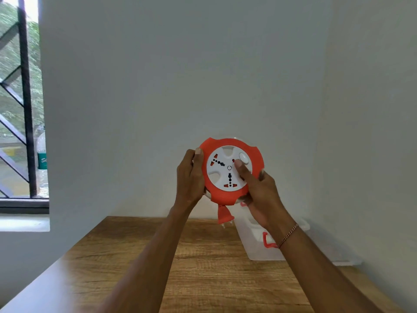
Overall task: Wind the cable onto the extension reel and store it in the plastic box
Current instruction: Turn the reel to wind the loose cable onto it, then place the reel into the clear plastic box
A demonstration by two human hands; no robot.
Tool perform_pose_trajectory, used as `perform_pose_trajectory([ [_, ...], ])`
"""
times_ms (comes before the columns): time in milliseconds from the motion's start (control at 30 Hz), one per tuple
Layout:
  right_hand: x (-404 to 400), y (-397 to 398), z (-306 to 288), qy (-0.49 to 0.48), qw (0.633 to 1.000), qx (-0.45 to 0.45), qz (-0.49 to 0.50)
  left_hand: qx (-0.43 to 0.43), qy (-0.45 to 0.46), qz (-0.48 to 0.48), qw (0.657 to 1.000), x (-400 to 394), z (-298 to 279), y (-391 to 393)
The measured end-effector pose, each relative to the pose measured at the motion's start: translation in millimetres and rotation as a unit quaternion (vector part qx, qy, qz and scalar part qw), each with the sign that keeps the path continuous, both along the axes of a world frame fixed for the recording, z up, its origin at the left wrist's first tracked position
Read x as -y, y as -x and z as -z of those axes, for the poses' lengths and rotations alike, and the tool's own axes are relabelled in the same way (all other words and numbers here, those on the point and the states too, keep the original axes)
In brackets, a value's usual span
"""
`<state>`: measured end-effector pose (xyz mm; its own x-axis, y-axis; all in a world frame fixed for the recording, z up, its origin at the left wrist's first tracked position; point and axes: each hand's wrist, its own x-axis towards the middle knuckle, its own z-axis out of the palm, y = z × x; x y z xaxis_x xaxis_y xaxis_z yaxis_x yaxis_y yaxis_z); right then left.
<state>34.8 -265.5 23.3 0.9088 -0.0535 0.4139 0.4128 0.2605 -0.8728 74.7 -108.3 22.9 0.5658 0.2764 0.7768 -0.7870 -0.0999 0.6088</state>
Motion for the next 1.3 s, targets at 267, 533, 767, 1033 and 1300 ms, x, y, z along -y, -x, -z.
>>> perform_pose_trajectory([
  [267,15,2,2,-0.093,0.989,-0.011,0.117,-0.051,-0.027,0.136,0.989,13,2,2],
  [533,54,13,-7,-0.1,0.985,-0.027,0.141,-0.334,-0.266,-0.004,0.904,65,57,-10],
  [767,65,17,3,-0.088,0.986,-0.046,0.134,-0.418,-0.333,0.011,0.845,95,76,-10],
  [1033,61,18,2,-0.092,0.989,-0.047,0.106,-0.425,-0.364,-0.002,0.829,27,57,-9],
  [1300,34,16,9,-0.07,0.993,-0.061,0.074,-0.419,-0.462,-0.022,0.781,-43,47,-14],
])
